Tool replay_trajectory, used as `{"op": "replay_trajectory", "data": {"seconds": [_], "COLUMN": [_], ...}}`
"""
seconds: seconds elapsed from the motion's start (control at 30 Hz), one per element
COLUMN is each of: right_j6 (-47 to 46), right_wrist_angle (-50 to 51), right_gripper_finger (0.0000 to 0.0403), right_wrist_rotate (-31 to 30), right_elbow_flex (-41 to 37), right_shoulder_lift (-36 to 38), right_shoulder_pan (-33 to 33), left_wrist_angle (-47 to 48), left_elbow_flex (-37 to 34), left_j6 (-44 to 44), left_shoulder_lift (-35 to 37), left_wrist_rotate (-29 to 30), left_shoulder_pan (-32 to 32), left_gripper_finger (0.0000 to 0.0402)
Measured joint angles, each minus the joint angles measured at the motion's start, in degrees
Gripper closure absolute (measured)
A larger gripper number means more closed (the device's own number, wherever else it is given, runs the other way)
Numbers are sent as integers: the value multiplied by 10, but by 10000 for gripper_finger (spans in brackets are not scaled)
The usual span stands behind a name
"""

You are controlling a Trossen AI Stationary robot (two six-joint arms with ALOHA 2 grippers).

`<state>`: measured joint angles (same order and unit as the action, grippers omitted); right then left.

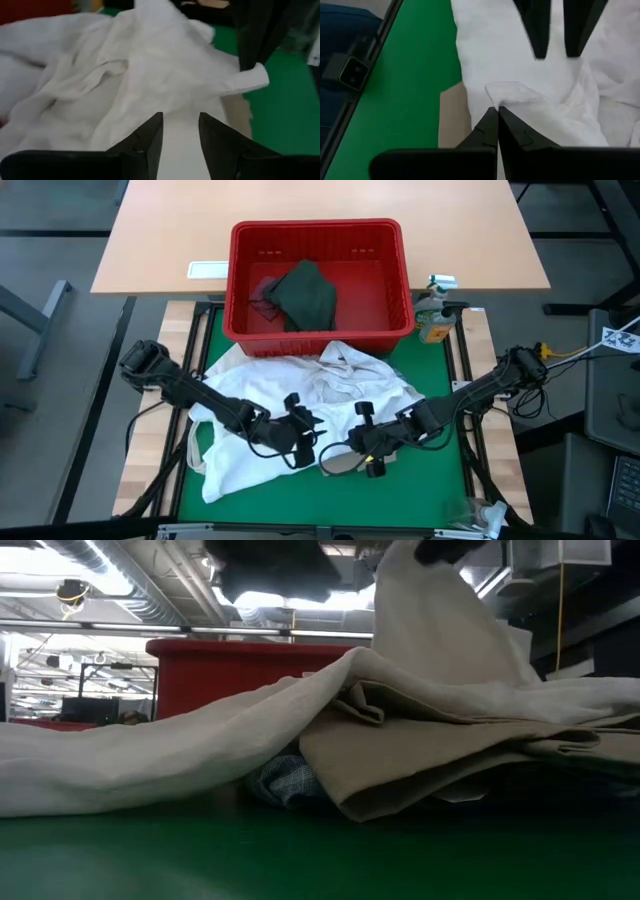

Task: Fold Laundry from Bin
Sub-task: Fold the white polo shirt

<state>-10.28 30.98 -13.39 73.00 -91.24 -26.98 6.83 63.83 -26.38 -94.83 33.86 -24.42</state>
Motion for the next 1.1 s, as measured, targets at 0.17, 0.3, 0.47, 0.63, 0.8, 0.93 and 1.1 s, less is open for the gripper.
{"op": "replay_trajectory", "data": {"seconds": [0.17, 0.3, 0.47, 0.63, 0.8, 0.93, 1.1], "right_j6": [0, 0, 1, 1, 1, 1, 1], "right_wrist_angle": [8, 10, 10, 8, 8, 9, 11], "right_gripper_finger": [400, 400, 400, 400, 400, 400, 400], "right_wrist_rotate": [0, 0, -24, -32, -36, -36, -36], "right_elbow_flex": [3, 3, 3, 3, 3, 3, 3], "right_shoulder_lift": [0, 0, 0, 0, 0, 0, 0], "right_shoulder_pan": [0, 0, 0, 0, 0, 0, 0], "left_wrist_angle": [-42, -67, -107, -127, -164, -193, -208], "left_elbow_flex": [0, 0, 0, 1, 1, 0, 0], "left_j6": [61, 109, 181, 217, 257, 251, 236], "left_shoulder_lift": [0, 0, -14, -38, -70, -81, -80], "left_wrist_rotate": [-55, -65, -77, -83, -76, -68, -34], "left_shoulder_pan": [20, 25, 23, 23, 24, 28, 32], "left_gripper_finger": [239, 216, 210, 209, 209, 217, 274]}}
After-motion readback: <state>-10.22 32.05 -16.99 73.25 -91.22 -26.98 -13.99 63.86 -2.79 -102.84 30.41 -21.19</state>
